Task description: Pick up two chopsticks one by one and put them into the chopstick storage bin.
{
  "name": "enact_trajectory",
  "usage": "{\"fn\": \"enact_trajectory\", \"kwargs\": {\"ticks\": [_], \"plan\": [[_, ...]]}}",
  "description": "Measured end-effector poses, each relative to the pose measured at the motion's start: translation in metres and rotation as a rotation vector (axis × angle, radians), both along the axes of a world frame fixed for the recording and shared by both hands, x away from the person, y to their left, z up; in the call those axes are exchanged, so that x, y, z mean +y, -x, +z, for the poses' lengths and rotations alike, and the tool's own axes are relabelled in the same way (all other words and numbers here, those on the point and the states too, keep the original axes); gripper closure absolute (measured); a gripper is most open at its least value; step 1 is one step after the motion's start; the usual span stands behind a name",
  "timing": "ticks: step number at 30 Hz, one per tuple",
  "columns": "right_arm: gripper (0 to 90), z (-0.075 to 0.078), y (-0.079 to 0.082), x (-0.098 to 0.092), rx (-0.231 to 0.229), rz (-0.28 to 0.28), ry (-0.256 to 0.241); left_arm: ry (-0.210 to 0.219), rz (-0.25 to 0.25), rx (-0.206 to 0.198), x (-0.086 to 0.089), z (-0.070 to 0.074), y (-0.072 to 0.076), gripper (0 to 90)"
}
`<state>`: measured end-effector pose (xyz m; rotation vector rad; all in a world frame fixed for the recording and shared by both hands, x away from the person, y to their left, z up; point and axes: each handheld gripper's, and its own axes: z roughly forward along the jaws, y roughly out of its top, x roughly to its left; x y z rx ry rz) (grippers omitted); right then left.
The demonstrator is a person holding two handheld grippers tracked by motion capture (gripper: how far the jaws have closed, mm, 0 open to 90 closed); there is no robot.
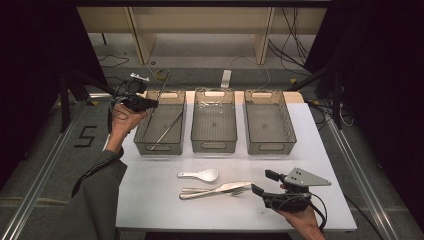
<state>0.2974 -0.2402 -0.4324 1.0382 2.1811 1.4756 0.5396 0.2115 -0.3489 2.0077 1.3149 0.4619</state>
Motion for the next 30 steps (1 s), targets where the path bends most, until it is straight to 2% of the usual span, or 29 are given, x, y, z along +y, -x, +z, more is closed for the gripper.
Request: {"fn": "enact_trajectory", "kwargs": {"ticks": [5, 7, 10, 13, 15, 20, 26, 29, 30], "plan": [[30.1, -0.001, 0.0, 0.001, 0.002, 0.005, 0.005, 0.012, 0.012, -0.013, 0.004, -0.006, -0.002, 85.0], [30.2, -0.001, 0.0, 0.001, 0.005, 0.002, 0.002, 0.002, 0.012, -0.007, 0.006, -0.01, -0.002, 85.1], [30.1, -0.001, 0.0, 0.001, 0.006, 0.003, 0.0, 0.02, 0.02, -0.003, 0.01, -0.018, -0.003, 85.1], [30.1, -0.001, -0.001, 0.001, 0.007, 0.005, 0.0, 0.009, 0.021, 0.004, 0.011, -0.026, -0.004, 85.1], [30.1, -0.001, -0.001, 0.001, 0.008, 0.005, 0.0, 0.019, 0.027, 0.006, 0.012, -0.029, -0.004, 85.1], [30.1, -0.001, -0.001, 0.001, 0.011, 0.003, -0.002, 0.008, 0.021, 0.0, 0.011, -0.035, -0.004, 85.0], [30.1, -0.001, -0.001, 0.001, 0.01, 0.005, -0.001, -0.005, 0.024, 0.017, 0.012, -0.043, -0.005, 85.0], [30.1, -0.001, -0.001, 0.001, 0.009, 0.005, -0.003, 0.007, 0.032, 0.027, 0.012, -0.048, -0.005, 85.0], [30.1, -0.001, -0.001, 0.001, 0.009, 0.005, -0.003, -0.008, 0.029, 0.027, 0.011, -0.049, -0.005, 84.9]]}}
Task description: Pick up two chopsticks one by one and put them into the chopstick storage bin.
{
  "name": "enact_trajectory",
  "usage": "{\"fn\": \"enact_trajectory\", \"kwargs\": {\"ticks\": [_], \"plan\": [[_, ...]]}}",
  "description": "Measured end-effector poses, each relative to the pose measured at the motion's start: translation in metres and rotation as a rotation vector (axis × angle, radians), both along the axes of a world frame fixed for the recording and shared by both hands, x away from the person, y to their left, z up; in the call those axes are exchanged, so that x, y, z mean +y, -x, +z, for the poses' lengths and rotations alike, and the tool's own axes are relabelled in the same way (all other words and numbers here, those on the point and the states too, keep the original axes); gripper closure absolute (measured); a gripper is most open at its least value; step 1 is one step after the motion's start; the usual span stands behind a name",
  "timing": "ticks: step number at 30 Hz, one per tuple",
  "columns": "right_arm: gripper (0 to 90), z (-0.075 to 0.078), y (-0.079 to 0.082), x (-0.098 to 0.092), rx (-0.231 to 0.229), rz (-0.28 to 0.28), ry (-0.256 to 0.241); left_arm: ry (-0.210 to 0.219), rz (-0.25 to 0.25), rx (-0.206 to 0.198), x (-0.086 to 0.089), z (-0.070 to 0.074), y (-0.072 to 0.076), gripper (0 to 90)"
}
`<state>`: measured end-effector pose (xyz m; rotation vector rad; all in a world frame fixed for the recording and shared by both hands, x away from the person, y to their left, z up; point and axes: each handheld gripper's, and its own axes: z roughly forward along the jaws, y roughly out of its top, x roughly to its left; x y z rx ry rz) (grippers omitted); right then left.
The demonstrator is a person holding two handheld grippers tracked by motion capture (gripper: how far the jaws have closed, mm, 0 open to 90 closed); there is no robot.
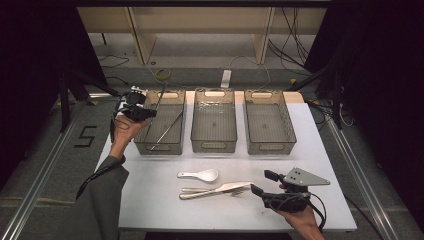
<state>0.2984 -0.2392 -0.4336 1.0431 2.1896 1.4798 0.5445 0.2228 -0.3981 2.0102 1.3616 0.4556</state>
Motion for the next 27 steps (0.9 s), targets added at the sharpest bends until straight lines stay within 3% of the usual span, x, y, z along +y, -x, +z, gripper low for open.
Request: {"fn": "enact_trajectory", "kwargs": {"ticks": [13, 15, 21, 25, 27], "plan": [[30.2, 0.0, 0.0, 0.001, 0.001, 0.003, 0.002, -0.018, 0.038, 0.044, 0.001, -0.013, -0.003, 83.8], [30.1, 0.0, 0.0, 0.0, -0.001, 0.002, 0.001, -0.004, 0.047, 0.038, 0.001, -0.014, -0.003, 82.9], [30.1, 0.0, 0.0, 0.0, 0.0, 0.001, 0.003, 0.058, 0.038, 0.019, 0.002, -0.003, 0.002, 66.2], [30.2, 0.0, 0.0, 0.0, -0.002, -0.001, 0.002, 0.138, 0.003, 0.0, 0.0, 0.009, 0.016, 50.2], [30.2, 0.0, 0.0, 0.0, -0.002, -0.001, 0.003, 0.154, -0.021, -0.015, -0.004, 0.013, 0.026, 43.9]]}}
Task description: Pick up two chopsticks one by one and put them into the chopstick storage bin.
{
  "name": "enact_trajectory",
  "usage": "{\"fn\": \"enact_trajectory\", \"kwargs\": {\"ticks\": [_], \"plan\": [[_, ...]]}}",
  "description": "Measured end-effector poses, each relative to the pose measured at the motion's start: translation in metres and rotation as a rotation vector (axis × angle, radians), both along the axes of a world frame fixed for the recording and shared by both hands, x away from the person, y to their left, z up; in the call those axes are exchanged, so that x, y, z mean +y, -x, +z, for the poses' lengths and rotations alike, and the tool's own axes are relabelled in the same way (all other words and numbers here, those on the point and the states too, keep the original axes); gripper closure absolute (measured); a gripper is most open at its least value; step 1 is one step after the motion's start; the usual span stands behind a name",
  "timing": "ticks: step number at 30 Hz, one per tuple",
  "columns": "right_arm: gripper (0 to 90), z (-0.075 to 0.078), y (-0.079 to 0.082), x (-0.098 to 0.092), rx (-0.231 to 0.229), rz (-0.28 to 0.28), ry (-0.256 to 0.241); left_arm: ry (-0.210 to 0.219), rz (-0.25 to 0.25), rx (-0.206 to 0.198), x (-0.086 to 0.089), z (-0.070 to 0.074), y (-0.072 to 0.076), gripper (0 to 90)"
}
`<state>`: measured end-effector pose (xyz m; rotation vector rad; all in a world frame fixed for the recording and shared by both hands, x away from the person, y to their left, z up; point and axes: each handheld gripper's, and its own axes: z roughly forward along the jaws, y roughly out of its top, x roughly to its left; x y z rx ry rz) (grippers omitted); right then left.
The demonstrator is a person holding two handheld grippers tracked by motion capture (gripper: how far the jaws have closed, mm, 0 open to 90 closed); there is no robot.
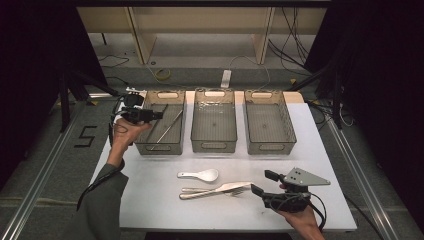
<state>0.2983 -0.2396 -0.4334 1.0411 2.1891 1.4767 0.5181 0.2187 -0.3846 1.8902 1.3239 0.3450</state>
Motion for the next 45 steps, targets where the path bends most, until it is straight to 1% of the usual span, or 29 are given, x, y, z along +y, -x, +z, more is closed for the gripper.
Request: {"fn": "enact_trajectory", "kwargs": {"ticks": [3, 4, 5, 6, 7, 8, 10, 11, 14, 15, 18, 22, 28, 32, 34, 35, 37, 39, 41, 44, 45], "plan": [[30.1, 0.0, 0.0, 0.001, 0.0, 0.001, 0.001, 0.016, -0.057, -0.022, -0.007, 0.003, 0.017, 36.1], [30.1, 0.0, 0.0, 0.001, 0.001, 0.001, 0.002, 0.019, -0.077, -0.018, -0.009, 0.003, 0.02, 34.6], [30.1, 0.0, 0.0, 0.001, 0.001, 0.003, 0.002, 0.011, -0.103, 0.001, -0.012, 0.004, 0.022, 32.9], [30.1, 0.001, 0.0, 0.001, -0.001, 0.005, 0.0, 0.026, -0.126, 0.003, -0.014, 0.006, 0.026, 30.5], [30.0, 0.001, 0.0, 0.001, -0.002, 0.006, 0.002, 0.053, -0.151, 0.001, -0.017, 0.008, 0.031, 29.7], [30.1, 0.001, 0.001, 0.002, -0.004, 0.007, 0.007, 0.058, -0.18, 0.006, -0.019, 0.01, 0.035, 29.6], [30.1, 0.001, 0.001, 0.002, -0.004, 0.008, 0.0, 0.019, -0.2, 0.003, -0.027, 0.011, 0.041, 27.9], [30.0, 0.001, 0.001, 0.002, -0.002, 0.006, 0.002, 0.009, -0.219, 0.003, -0.029, 0.011, 0.043, 27.2], [30.0, 0.001, 0.001, 0.003, -0.004, 0.01, 0.008, 0.021, -0.264, 0.001, -0.037, 0.013, 0.05, 26.3], [30.0, 0.001, 0.002, 0.003, -0.005, 0.011, 0.007, 0.019, -0.283, 0.003, -0.039, 0.014, 0.052, 26.3], [30.0, 0.001, 0.001, 0.002, -0.001, 0.007, 0.006, 0.008, -0.303, 0.006, -0.045, 0.012, 0.057, 25.2], [30.0, 0.002, 0.002, 0.002, -0.006, 0.01, 0.004, 0.01, -0.324, 0.016, -0.047, 0.006, 0.06, 23.4], [30.0, 0.001, 0.001, 0.0, -0.005, 0.009, 0.004, -0.007, -0.353, 0.03, -0.057, 0.002, 0.064, 23.3], [30.0, 0.001, 0.001, -0.002, -0.005, 0.009, -0.005, -0.042, -0.386, 0.045, -0.066, -0.004, 0.067, 22.9], [30.0, 0.001, 0.0, -0.003, -0.001, 0.01, -0.006, -0.061, -0.393, 0.048, -0.071, -0.008, 0.069, 22.8], [29.9, 0.0, 0.0, -0.003, 0.0, 0.011, -0.004, -0.083, -0.404, 0.046, -0.073, -0.009, 0.07, 22.7], [29.9, 0.0, 0.0, -0.003, 0.001, 0.011, -0.005, -0.097, -0.411, 0.052, -0.076, -0.012, 0.074, 22.4], [29.9, 0.0, 0.0, -0.003, 0.0, 0.012, -0.004, -0.096, -0.417, 0.054, -0.079, -0.015, 0.077, 22.4], [29.9, 0.0, 0.0, -0.003, 0.002, 0.012, -0.005, -0.109, -0.434, 0.064, -0.083, -0.018, 0.079, 22.4], [29.9, 0.0, 0.0, -0.003, 0.0, 0.014, -0.006, -0.132, -0.457, 0.08, -0.09, -0.023, 0.082, 22.4], [29.9, 0.0, 0.0, -0.003, 0.001, 0.014, -0.005, -0.147, -0.466, 0.086, -0.091, -0.024, 0.083, 22.4]]}}
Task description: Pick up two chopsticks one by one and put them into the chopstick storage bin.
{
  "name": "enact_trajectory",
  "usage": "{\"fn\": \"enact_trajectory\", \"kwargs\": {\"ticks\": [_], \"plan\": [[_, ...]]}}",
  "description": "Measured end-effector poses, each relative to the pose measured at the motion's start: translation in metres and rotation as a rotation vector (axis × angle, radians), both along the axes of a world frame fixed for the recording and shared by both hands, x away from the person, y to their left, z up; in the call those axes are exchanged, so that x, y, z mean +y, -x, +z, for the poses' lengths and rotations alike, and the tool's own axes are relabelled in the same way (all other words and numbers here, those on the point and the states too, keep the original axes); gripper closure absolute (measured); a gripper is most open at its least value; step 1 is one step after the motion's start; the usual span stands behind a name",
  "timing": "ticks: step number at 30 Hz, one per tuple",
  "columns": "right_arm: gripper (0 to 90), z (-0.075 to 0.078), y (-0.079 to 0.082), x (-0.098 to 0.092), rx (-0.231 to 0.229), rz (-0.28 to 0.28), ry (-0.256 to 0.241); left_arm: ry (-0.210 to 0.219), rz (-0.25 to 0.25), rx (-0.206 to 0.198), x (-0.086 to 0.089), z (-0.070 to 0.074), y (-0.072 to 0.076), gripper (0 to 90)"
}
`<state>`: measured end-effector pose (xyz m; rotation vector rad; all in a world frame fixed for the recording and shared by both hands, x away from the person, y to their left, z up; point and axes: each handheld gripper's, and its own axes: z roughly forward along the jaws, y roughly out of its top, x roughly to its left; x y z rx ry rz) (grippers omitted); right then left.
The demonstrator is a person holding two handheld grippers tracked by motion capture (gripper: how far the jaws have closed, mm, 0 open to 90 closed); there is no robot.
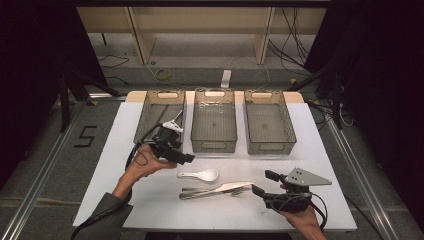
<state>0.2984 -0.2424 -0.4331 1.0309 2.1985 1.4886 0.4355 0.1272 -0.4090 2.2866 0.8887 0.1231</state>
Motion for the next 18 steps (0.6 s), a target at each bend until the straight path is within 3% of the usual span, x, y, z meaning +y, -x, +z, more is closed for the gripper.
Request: {"fn": "enact_trajectory", "kwargs": {"ticks": [18], "plan": [[29.9, 0.0, -0.001, 0.001, -0.001, 0.004, 0.006, -0.097, -0.049, 0.021, -0.015, -0.019, 0.009, 18.2]]}}
